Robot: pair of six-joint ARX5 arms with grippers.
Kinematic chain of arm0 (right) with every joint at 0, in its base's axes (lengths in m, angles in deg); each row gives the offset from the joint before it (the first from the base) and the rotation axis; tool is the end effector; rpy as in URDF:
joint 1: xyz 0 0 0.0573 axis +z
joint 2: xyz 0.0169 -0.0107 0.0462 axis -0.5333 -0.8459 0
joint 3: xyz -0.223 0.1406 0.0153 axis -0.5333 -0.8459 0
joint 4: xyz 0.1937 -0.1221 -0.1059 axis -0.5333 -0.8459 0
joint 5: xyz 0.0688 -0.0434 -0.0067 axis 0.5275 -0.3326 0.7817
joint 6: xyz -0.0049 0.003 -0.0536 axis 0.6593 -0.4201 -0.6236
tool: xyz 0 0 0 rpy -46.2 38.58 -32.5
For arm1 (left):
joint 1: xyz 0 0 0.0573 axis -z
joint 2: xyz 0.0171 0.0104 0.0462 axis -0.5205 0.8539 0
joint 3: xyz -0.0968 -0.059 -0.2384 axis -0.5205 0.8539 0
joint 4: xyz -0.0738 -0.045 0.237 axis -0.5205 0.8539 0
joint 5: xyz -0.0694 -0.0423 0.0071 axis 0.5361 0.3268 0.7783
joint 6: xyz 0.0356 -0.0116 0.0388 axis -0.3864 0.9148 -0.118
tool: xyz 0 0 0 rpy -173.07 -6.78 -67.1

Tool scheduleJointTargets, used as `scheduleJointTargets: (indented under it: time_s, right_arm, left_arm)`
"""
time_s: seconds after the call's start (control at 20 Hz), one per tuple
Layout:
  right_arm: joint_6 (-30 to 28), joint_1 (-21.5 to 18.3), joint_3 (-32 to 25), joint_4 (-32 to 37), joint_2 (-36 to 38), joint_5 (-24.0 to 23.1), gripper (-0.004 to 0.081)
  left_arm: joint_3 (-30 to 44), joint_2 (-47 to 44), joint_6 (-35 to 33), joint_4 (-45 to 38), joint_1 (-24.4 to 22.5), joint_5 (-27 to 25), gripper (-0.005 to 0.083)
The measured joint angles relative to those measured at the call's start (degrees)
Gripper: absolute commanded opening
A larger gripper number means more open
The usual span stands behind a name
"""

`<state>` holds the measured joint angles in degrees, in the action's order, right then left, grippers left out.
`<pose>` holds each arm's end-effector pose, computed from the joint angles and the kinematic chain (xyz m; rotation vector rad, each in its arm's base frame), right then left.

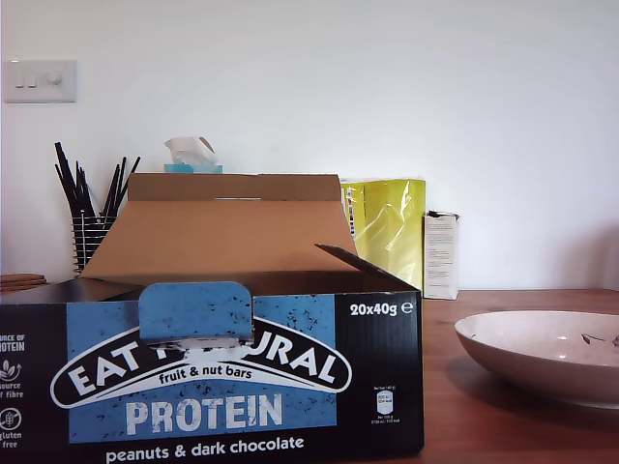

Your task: Spread the side flaps of the carton box of snackbars

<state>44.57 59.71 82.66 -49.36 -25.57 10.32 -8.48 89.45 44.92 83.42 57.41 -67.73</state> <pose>0.0728 0.0436 0.3164 -0.1067 0.5336 0.6469 0.0777 -0.0444 0.2992 0.0593 0.4081 -0.6466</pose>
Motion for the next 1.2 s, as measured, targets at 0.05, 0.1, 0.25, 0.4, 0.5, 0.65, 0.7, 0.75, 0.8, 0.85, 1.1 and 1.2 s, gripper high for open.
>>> scheduleJointTargets:
  time_s: [0.05,0.1,0.25,0.4,0.5,0.65,0.7,0.75,0.8,0.85,1.1,1.2]
  right_arm:
    - [0.00,0.00,0.00,0.74,0.00,0.02,-0.0013]
    - [0.00,0.00,0.02,1.75,0.00,0.02,-0.0013]
    - [0.00,0.00,0.02,1.86,0.00,0.02,-0.0013]
    - [0.15,0.00,0.02,1.92,0.00,0.48,-0.0013]
    - [1.29,0.00,0.15,1.90,0.00,1.92,-0.0013]
    - [2.93,0.04,1.92,1.11,0.00,3.56,-0.0013]
    - [2.93,0.33,2.69,0.57,0.00,4.13,-0.0013]
    - [2.93,0.81,3.19,0.02,0.02,4.52,-0.0013]
    - [2.91,1.79,3.39,-0.68,0.04,4.96,-0.0013]
    - [2.91,2.86,3.39,-1.57,0.04,5.66,-0.0013]
    - [2.91,7.19,3.39,-3.80,0.04,5.81,-0.0013]
    - [2.93,7.54,3.39,-3.93,0.04,5.84,-0.0013]
  left_arm:
    - [0.00,0.00,0.07,-0.02,0.00,0.07,-0.0016]
    - [0.00,0.00,0.09,-0.02,0.00,0.07,-0.0017]
    - [0.00,0.00,0.11,-0.02,0.00,0.09,-0.0020]
    - [0.00,0.00,0.13,-0.28,0.00,0.31,-0.0021]
    - [0.00,0.44,0.24,-1.88,0.00,1.66,-0.0021]
    - [-0.04,4.42,-0.11,-3.85,0.02,4.66,-0.0021]
    - [-0.04,6.86,-0.72,-4.48,0.09,5.77,-0.0021]
    - [-0.04,8.79,-1.44,-4.96,0.22,6.99,-0.0021]
    - [-0.04,10.97,-2.14,-5.88,0.68,8.15,-0.0021]
    - [-0.04,13.11,-2.99,-6.80,1.51,8.81,-0.0021]
    - [-0.09,22.58,-8.76,-13.49,6.43,10.10,-0.0021]
    - [-0.09,27.36,-10.51,-16.04,8.33,10.12,-0.0021]
